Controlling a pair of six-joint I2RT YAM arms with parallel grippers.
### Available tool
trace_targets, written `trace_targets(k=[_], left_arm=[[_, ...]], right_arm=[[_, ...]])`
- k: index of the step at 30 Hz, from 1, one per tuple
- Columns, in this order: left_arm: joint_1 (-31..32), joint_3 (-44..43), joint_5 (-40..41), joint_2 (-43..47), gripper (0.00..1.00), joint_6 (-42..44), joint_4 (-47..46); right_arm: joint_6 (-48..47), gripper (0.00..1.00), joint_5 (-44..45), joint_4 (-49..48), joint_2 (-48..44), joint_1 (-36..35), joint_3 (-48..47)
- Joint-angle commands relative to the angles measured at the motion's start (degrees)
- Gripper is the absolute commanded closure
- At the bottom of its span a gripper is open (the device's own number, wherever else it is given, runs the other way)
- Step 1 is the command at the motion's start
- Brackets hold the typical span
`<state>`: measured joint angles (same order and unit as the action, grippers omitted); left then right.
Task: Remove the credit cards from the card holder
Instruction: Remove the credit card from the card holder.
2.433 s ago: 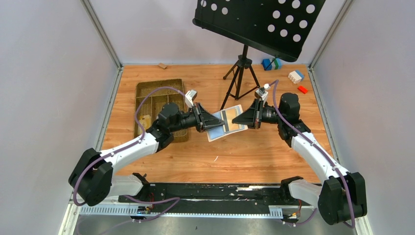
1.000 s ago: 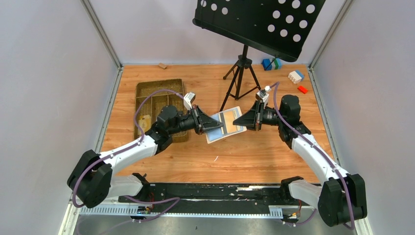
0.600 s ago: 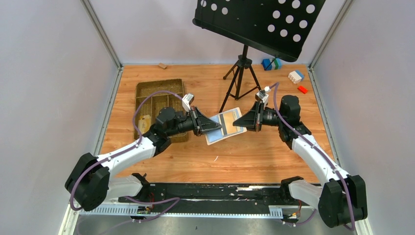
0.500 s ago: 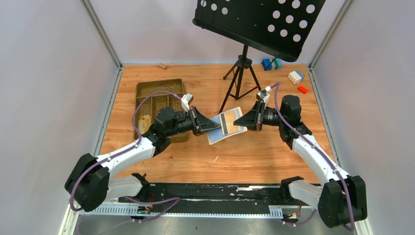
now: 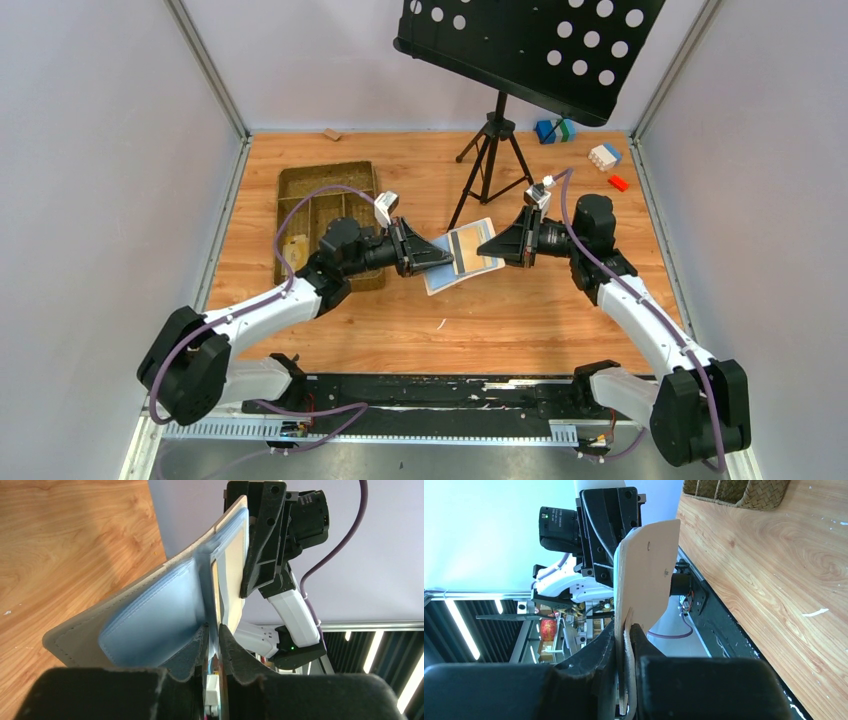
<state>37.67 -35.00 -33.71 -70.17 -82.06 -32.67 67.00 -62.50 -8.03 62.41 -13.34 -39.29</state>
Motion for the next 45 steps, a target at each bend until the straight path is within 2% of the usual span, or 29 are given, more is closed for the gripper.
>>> trace_targets(k=[1, 4, 9, 14, 18, 20, 22, 25, 32, 39, 42, 45], left_arm=[[0.2, -2.8, -0.9, -0.9, 0.85, -0.3, -2.7], [0.4, -3.1, -0.8, -1.6, 0.88, -0.6, -3.5], [1.6, -2.7, -0.2, -3.9, 0.87, -3.4, -9.8], [3.3, -3.6, -0.3, -6.6, 0.87, -4.2, -11.7], [3.7, -3.9, -0.1, -8.3, 0.89, -5.0, -13.5], [3.7, -3.8, 0.0, -9.1, 0.94, -6.0, -15.6], [3.7, -3.9, 0.2, -9.7, 1.00, -6.7, -17.2], [3.6, -2.8, 1.5, -9.4, 1.00, -6.3, -15.9], [2.1, -0.6, 0.9, -7.9, 1.00, -5.5, -14.9], [0.4, 1.6, 0.0, -4.7, 1.00, -4.1, -11.7], [-0.1, 2.2, -0.2, -3.0, 1.00, -2.5, -8.4], [-0.8, 2.4, -0.6, -1.8, 1.00, -1.8, -7.0]], right_arm=[[1.5, 1.00, 0.2, -4.2, -1.5, -0.6, -0.4], [1.6, 1.00, 0.1, -4.4, -1.4, -1.2, -0.3], [2.5, 1.00, 0.9, -5.1, -2.9, -3.2, 3.0], [3.0, 1.00, 1.4, -5.6, -4.1, -3.4, 3.6], [2.5, 0.98, 0.9, -5.3, -3.6, -3.4, 2.8], [2.3, 0.97, 0.6, -5.3, -2.8, -3.4, 2.6], [2.1, 0.94, 0.5, -5.0, -2.2, -3.3, 2.4], [0.5, 0.83, 0.7, -2.8, -1.8, -2.5, 2.0], [-0.9, 0.80, -0.1, -1.2, -0.9, 0.2, 2.2], [-2.8, 0.70, -0.2, 0.7, -0.5, 0.4, 1.0], [-3.2, 0.74, -0.1, 1.3, -0.4, 0.6, 0.7], [-3.3, 0.85, 0.0, 1.5, -0.3, 0.7, 0.8]])
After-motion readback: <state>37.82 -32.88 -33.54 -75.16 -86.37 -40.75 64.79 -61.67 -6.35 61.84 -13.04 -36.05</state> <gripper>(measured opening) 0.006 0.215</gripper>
